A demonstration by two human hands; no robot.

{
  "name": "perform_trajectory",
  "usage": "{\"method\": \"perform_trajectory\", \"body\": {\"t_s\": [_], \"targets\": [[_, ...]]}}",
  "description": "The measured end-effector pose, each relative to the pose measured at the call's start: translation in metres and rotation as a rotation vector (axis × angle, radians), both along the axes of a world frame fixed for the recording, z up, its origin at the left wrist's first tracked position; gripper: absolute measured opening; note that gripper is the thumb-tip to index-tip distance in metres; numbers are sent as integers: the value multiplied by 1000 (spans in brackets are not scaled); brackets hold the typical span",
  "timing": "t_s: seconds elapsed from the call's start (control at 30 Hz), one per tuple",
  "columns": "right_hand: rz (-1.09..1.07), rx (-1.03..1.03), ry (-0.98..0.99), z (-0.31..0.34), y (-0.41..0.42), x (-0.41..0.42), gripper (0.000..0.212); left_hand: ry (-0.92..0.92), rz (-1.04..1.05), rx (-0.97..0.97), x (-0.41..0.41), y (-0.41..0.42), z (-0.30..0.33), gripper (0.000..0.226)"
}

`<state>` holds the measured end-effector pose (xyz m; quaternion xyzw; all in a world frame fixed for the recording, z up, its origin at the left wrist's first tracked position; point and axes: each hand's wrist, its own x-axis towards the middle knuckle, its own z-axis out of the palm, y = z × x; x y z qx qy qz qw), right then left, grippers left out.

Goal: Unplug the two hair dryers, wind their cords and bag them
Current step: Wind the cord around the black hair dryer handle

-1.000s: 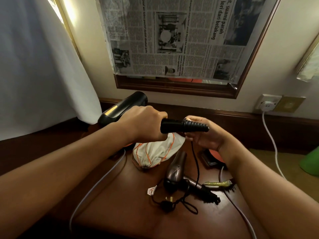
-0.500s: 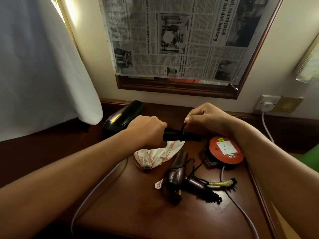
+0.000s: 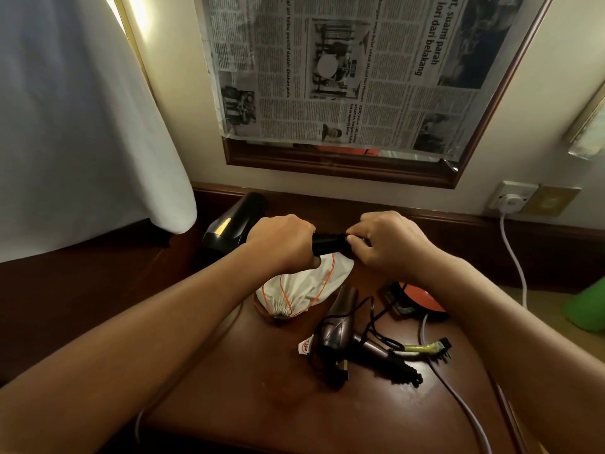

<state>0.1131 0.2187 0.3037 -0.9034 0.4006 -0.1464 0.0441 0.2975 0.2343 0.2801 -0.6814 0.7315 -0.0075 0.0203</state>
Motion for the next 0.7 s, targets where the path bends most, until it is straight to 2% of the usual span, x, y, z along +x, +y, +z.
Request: {"method": "perform_trajectory", "body": {"t_s": [0.23,0.3,0.4,0.47,0.6,0.7], "targets": [[-91,-84,-126,-24,17,2,24,9,19,-37,-2,-2,-4,22],[-111,-68,-222,-35,22,3,23,8,25,-45,-2,-3,-6,24],[-158,22,-469,-49,29,6,20,10,42,-43,0,-6,-8,31],[-242,212,-664,-54,35,8,28,17,48,-44,1,-7,-9,33],[-280,939,-1259,-63,43,8,34,47,59,-69,2,-6,-12,35],[-257,1210,-1423,-72,44,8,29,66,57,-80,2,-3,-12,37]]}}
